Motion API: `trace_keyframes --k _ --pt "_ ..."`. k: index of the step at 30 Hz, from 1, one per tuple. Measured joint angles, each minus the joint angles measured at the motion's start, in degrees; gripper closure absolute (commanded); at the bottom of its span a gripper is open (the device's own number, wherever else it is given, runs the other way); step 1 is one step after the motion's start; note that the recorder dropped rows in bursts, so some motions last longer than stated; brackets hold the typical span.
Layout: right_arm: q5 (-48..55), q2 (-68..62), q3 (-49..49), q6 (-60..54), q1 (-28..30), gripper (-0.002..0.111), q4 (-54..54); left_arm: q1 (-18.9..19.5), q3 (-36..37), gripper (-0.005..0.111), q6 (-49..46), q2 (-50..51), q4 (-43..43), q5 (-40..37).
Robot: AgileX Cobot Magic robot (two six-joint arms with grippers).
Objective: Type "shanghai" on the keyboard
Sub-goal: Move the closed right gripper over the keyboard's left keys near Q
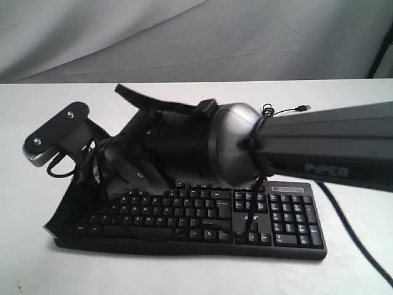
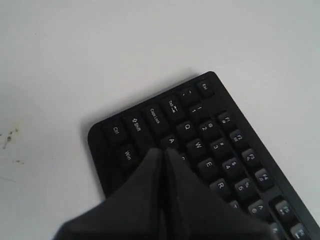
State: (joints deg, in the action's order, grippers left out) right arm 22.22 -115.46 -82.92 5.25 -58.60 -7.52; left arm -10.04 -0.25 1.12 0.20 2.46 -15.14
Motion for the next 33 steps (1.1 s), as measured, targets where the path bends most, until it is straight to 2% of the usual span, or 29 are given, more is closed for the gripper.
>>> trace_keyframes --k 12,33 --pt "-8.5 -6.05 0.0 -0.62 1.51 0.108 0.41 0.0 0.0 0.107 0.0 0.0 0.0 0.0" --pt "-10.41 -9.06 -0.1 -2.59 2.55 0.108 0.64 0.0 0.0 0.107 0.0 0.0 0.0 0.0"
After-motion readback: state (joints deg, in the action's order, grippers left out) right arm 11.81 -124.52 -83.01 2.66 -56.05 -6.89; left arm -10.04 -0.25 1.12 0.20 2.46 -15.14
